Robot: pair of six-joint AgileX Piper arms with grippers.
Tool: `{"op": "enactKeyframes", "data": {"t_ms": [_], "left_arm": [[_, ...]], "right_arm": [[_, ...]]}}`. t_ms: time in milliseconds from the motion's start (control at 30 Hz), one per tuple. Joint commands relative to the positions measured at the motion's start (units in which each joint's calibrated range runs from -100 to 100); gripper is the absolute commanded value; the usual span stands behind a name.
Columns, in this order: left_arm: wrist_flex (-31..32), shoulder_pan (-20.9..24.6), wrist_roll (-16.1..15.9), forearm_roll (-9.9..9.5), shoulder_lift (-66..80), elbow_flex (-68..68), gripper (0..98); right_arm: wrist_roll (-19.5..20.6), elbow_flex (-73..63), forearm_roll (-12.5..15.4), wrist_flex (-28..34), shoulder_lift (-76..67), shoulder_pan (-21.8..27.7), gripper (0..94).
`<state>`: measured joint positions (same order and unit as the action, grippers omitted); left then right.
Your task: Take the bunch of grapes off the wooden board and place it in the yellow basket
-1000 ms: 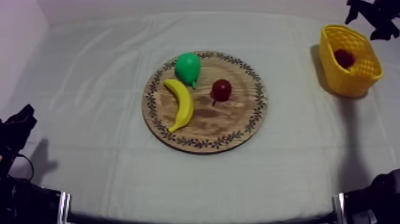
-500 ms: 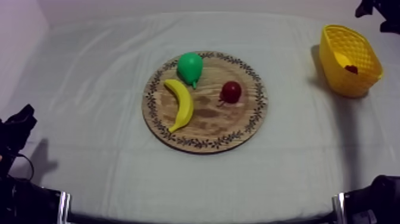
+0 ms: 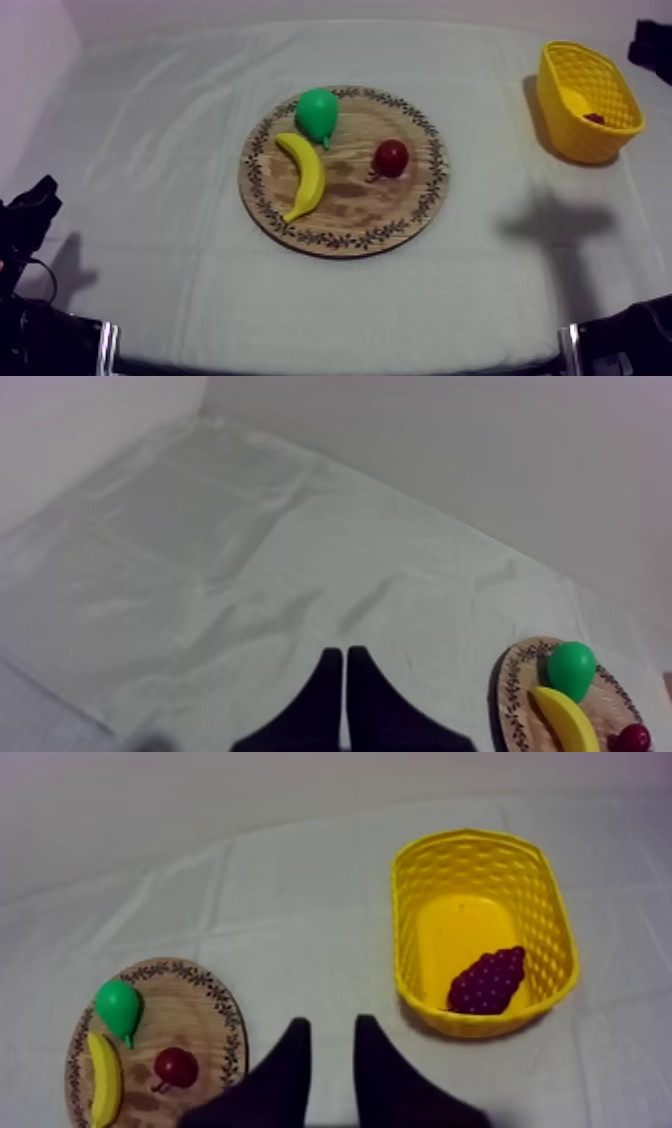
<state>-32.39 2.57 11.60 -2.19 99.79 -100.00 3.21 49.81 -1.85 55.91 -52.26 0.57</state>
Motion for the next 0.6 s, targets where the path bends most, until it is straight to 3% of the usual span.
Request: {"op": "enactKeyframes", "data": {"t_ms": [0, 200, 567], "left_arm": [[-0.02, 0.00, 0.00, -0.03, -0.05, 0.00, 0.1], [-0.02, 0.00, 0.00, -0.03, -0.05, 0.00, 0.1], [-0.02, 0.00, -0.04, -0.03, -0.05, 0.00, 0.1]], "right_arm": [[-0.23, 9.74, -0.71, -3.80, -9.70, -1.03, 7.8], [-0.24, 26.75, -3.06, -9.42, -23.29, -3.91, 2.7], [-0.43, 46.89, -5.76, -15.71, -38.45, -4.68, 0.5]]}}
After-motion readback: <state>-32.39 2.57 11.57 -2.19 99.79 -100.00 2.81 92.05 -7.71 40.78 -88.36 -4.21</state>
